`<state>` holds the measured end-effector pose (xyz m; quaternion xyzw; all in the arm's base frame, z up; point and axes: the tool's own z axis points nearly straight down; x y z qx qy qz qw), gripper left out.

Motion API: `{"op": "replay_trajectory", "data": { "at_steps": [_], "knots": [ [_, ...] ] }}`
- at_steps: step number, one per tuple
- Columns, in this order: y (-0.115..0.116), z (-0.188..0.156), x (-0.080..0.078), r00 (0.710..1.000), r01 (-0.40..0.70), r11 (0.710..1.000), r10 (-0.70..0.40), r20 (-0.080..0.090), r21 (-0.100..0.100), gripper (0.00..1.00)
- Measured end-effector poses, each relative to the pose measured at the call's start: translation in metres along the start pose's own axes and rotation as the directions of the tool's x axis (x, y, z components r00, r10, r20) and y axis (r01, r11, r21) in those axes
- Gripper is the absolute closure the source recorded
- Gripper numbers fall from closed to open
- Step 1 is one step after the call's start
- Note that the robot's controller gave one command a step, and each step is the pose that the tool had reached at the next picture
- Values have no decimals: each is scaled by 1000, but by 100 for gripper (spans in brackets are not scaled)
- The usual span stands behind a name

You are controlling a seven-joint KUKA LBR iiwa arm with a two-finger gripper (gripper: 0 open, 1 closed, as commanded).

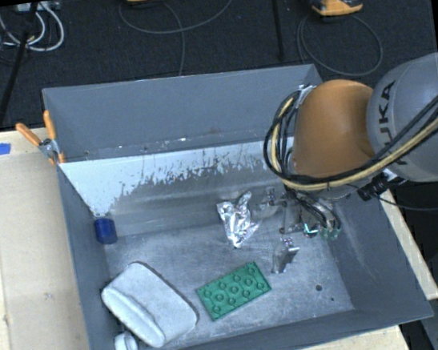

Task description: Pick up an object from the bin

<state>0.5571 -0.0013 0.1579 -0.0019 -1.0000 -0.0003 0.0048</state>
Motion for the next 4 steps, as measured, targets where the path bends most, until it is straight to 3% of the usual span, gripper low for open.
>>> {"op": "replay_trajectory", "data": {
  "at_steps": [1, 2, 3, 4],
  "knots": [
    [-3, 24, 14, 1000, -5, 1000, 5, 3, 0, 0],
    [51, 86, 50, 1000, 23, 1000, -23, 16, 2, 0],
    [51, 83, 47, 999, 22, 1000, -22, 23, 0, 100],
    [95, -48, 27, 997, 73, 997, -73, 18, -1, 100]
  ]
}}
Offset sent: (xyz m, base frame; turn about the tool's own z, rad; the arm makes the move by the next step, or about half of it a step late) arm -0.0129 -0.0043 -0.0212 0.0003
